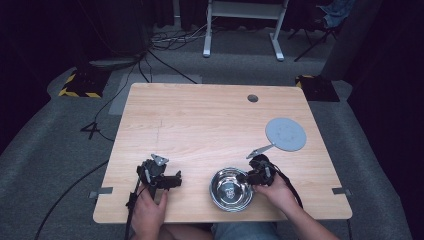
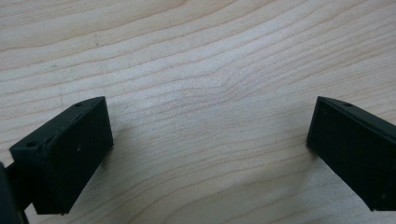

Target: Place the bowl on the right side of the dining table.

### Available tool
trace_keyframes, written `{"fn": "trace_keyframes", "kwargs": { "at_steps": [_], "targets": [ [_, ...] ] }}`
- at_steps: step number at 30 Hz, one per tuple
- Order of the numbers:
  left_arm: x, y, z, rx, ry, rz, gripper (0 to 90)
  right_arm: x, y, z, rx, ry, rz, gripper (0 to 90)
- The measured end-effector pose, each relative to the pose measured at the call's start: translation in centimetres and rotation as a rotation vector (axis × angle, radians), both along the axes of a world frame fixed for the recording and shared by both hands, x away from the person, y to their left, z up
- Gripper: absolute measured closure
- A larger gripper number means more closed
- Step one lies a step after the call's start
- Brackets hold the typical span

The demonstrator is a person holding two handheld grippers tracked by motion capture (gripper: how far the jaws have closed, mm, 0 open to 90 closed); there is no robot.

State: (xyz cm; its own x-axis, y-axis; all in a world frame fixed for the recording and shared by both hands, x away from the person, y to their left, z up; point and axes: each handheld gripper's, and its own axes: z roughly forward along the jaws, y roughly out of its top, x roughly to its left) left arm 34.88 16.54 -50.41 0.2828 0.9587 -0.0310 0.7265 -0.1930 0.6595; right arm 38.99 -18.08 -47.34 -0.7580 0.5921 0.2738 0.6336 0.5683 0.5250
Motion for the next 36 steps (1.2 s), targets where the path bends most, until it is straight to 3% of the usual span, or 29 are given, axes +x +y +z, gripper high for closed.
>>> {"fn": "trace_keyframes", "kwargs": {
  "at_steps": [1,2,6,10,11,16,36],
  "targets": [
    [0.0,0.0,0.0,0.000,0.000,0.000,0.4,0.0,0.0,0.0,0.000,0.000,0.000,80.6],
    [0.0,0.0,0.0,0.001,0.000,0.000,0.4,0.0,0.0,0.3,0.018,-0.002,0.011,86.4],
    [0.0,0.0,0.0,0.001,0.000,0.000,0.5,-0.3,0.3,0.9,-0.005,-0.049,0.025,86.3],
    [0.0,0.0,0.0,0.001,-0.001,0.000,0.4,-0.7,0.7,1.5,-0.013,-0.043,0.020,85.7],
    [0.0,0.0,0.0,0.000,0.000,0.000,0.5,-0.7,0.8,1.8,-0.017,-0.065,0.032,85.4],
    [0.0,0.0,0.0,0.000,0.000,0.000,0.4,-0.7,0.8,2.4,-0.016,-0.078,0.032,85.4],
    [0.0,0.0,0.0,0.001,0.000,0.000,0.5,1.2,-1.6,6.1,0.018,-0.120,-0.069,85.4]
  ]
}}
